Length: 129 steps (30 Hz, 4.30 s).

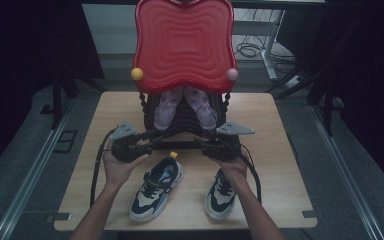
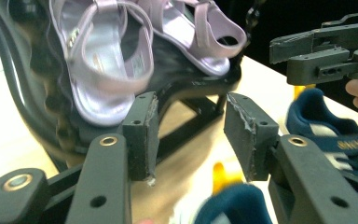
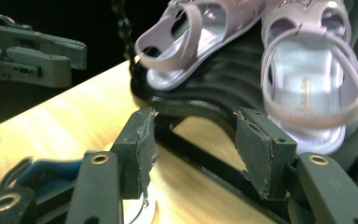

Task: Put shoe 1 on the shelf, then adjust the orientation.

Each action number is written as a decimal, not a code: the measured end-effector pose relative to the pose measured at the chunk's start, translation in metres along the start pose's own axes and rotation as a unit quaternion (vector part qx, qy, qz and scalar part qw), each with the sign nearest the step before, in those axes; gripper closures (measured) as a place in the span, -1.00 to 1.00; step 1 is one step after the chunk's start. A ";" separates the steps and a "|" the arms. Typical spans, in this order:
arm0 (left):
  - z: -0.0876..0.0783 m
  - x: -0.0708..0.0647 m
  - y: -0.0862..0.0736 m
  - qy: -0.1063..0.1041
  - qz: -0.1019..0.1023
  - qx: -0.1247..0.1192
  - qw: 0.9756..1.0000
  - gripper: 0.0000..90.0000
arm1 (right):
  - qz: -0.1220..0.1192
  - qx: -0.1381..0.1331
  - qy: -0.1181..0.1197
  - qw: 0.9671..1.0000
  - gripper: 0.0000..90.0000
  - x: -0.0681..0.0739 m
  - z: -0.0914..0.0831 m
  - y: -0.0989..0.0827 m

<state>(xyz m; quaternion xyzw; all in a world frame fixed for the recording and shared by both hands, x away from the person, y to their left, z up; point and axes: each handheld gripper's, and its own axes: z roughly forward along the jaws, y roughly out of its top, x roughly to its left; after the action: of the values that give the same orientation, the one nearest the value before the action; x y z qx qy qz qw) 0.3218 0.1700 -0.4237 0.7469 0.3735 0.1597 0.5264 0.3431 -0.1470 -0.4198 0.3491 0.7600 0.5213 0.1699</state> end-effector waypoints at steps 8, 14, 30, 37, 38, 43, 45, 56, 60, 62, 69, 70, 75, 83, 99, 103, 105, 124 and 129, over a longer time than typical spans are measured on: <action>-0.019 -0.009 -0.020 -0.010 -0.003 0.008 1.000 0.24 | 0.000 0.001 0.017 1.000 0.05 0.001 -0.024 -0.017; -0.030 -0.015 -0.034 -0.023 -0.007 0.022 0.999 0.25 | -0.002 0.008 0.030 1.000 0.05 -0.001 -0.042 -0.034; -0.050 -0.025 -0.051 -0.038 -0.019 0.036 0.998 0.28 | -0.002 0.013 0.048 0.999 0.04 -0.006 -0.061 -0.057; -0.057 -0.032 -0.048 -0.050 -0.015 0.042 0.998 0.26 | -0.003 0.006 0.048 0.999 0.04 -0.009 -0.066 -0.057; -0.057 -0.033 -0.047 -0.051 -0.015 0.042 0.998 0.27 | -0.001 0.006 0.047 0.999 0.05 -0.009 -0.066 -0.057; -0.055 -0.039 -0.046 -0.065 -0.011 0.050 0.997 0.45 | 0.001 0.008 0.043 0.999 0.05 -0.013 -0.071 -0.060; -0.055 -0.042 -0.047 -0.065 -0.006 0.052 0.996 0.58 | 0.003 0.007 0.039 0.999 0.05 -0.015 -0.073 -0.061; -0.057 -0.049 -0.054 -0.077 -0.007 0.076 0.994 0.98 | 0.011 0.003 0.030 0.999 0.05 -0.020 -0.078 -0.063; -0.059 -0.052 -0.062 -0.081 -0.011 0.083 0.993 0.98 | 0.010 0.004 0.029 1.000 0.05 -0.020 -0.079 -0.064; -0.058 -0.051 -0.067 -0.084 -0.018 0.084 0.993 0.99 | 0.012 0.004 0.026 1.000 0.05 -0.021 -0.079 -0.064; -0.052 -0.060 -0.081 -0.100 -0.021 0.112 0.988 0.99 | 0.017 0.009 0.023 1.000 0.06 -0.022 -0.077 -0.066; -0.050 -0.063 -0.084 -0.103 -0.018 0.119 0.987 0.99 | 0.017 0.009 0.023 1.000 0.06 -0.022 -0.077 -0.066; -0.041 -0.073 -0.095 -0.108 -0.015 0.140 0.984 0.99 | 0.019 0.010 0.024 0.999 0.05 -0.021 -0.077 -0.067; -0.028 -0.080 -0.113 -0.111 -0.014 0.179 0.978 0.99 | 0.018 0.009 0.024 1.000 0.06 -0.021 -0.077 -0.068; -0.027 -0.072 -0.125 -0.087 -0.015 0.199 0.976 0.99 | 0.017 0.011 0.025 0.999 0.05 -0.020 -0.076 -0.068; -0.033 -0.061 -0.127 -0.084 -0.027 0.196 0.977 0.99 | 0.019 0.009 0.024 0.999 0.06 -0.020 -0.078 -0.067; -0.036 -0.056 -0.128 -0.081 -0.034 0.193 0.977 0.99 | 0.018 0.008 0.024 1.000 0.05 -0.020 -0.078 -0.066; -0.052 -0.011 -0.130 -0.040 -0.059 0.188 0.980 0.97 | 0.012 0.006 0.026 1.000 0.06 -0.017 -0.078 -0.063; -0.052 0.000 -0.127 -0.031 -0.066 0.188 0.979 0.97 | 0.009 0.002 0.029 1.000 0.06 -0.015 -0.080 -0.061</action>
<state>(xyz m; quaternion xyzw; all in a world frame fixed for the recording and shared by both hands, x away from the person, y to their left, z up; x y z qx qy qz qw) 0.2390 0.2258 -0.5180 0.8111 0.4288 0.0286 0.3969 0.2819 -0.2246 -0.4451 0.3415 0.7623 0.5311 0.1423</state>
